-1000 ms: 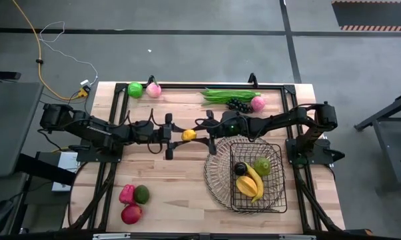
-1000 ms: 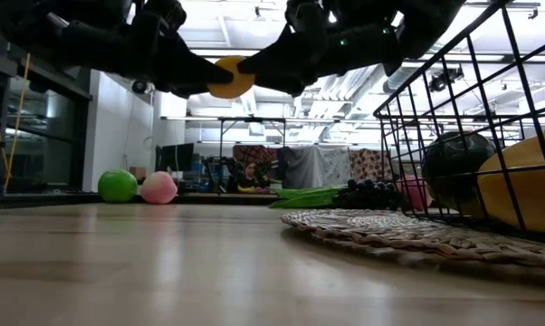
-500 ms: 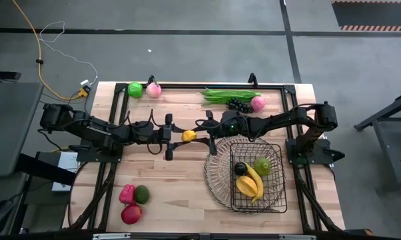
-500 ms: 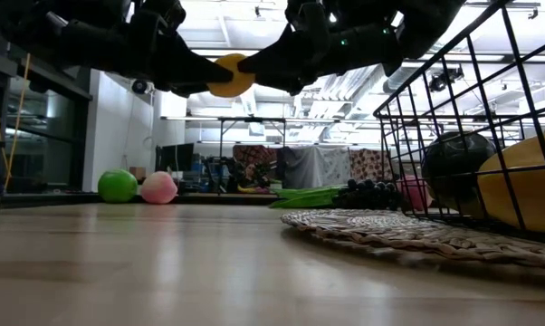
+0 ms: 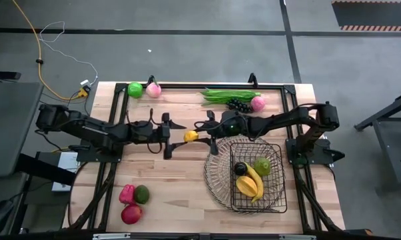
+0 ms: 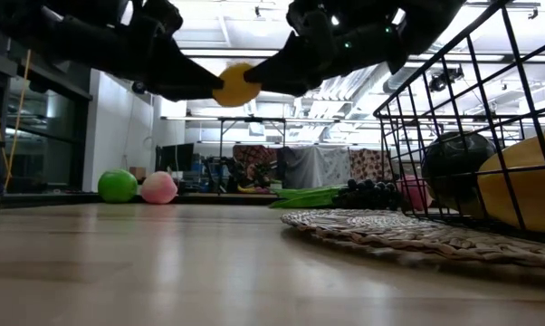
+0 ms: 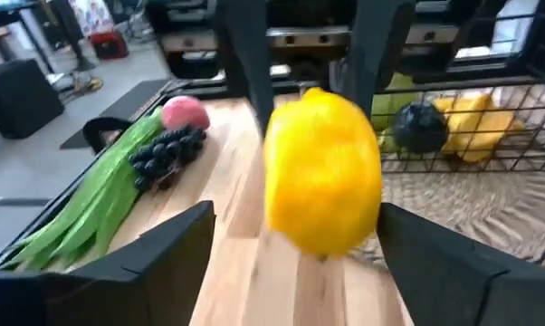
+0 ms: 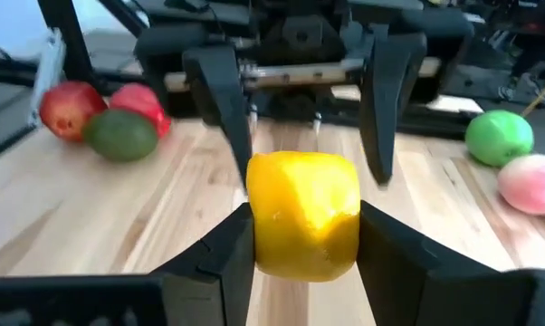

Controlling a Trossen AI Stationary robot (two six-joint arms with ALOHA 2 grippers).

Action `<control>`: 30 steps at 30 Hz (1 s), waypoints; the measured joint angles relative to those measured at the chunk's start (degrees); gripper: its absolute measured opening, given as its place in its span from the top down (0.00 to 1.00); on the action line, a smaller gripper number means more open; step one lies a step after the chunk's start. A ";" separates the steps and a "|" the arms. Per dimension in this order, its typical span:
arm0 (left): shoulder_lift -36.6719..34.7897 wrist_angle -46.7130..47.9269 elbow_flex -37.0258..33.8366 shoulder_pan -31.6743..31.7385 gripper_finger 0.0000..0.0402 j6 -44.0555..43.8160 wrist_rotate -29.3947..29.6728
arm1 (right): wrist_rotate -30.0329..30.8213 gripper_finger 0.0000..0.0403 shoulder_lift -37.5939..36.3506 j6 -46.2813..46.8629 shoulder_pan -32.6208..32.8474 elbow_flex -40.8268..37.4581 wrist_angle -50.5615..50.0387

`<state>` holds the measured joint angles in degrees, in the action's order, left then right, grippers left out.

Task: Build produce basket
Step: Put the yellow lemon into the wire basket

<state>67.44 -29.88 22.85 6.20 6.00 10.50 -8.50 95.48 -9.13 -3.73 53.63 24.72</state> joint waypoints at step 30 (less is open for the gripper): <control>-39.17 11.74 -10.93 0.04 0.25 -2.38 0.81 | 11.53 0.62 -22.73 2.55 -2.25 -20.53 7.58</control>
<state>28.27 -18.14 11.92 6.24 3.62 11.30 3.03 72.75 -6.58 -5.97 33.10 32.30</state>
